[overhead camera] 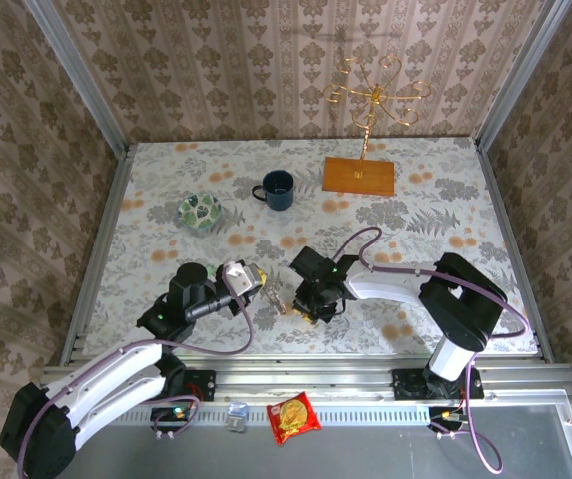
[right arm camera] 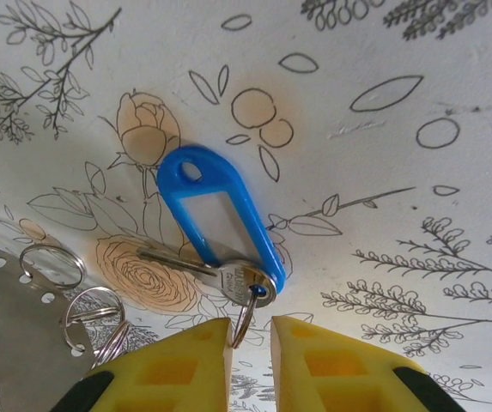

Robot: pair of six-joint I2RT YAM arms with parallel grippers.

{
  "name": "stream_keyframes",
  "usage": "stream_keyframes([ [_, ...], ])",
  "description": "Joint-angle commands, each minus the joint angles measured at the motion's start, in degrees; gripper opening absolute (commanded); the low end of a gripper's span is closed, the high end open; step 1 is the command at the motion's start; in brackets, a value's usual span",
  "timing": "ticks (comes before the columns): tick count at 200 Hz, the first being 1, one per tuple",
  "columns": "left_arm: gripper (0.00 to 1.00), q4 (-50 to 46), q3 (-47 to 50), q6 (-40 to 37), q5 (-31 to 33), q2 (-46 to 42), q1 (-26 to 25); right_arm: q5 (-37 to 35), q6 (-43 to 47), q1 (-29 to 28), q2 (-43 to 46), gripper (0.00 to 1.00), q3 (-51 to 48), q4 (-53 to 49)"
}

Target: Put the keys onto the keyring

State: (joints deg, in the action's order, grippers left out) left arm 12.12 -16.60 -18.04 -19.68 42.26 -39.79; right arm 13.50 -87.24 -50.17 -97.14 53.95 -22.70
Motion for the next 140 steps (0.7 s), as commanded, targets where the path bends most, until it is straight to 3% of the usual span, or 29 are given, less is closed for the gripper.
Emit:
stream_keyframes([
  [1, 0.00, 1.59, -2.30, -1.03, -1.06, -0.64, -0.37, -1.98, -0.74, 0.53, -1.17, 0.20, 1.16, -0.10],
  [61, 0.00, 1.98, -2.11, -0.85, -1.16, -0.34, -0.44, -1.98, -0.47, 0.66, -1.48, 0.16, 1.34, 0.25],
  [122, 0.00, 1.70, -2.30, -1.05, -1.33, -0.07, -0.61, -2.62, 0.29, 0.72, -0.99, 0.01, 1.65, -0.16],
  [140, 0.00, 1.46, -2.56, -1.16, -1.49, -0.07, -0.61, -3.59, 1.32, 0.77, 0.26, 0.00, 2.01, -1.07],
])
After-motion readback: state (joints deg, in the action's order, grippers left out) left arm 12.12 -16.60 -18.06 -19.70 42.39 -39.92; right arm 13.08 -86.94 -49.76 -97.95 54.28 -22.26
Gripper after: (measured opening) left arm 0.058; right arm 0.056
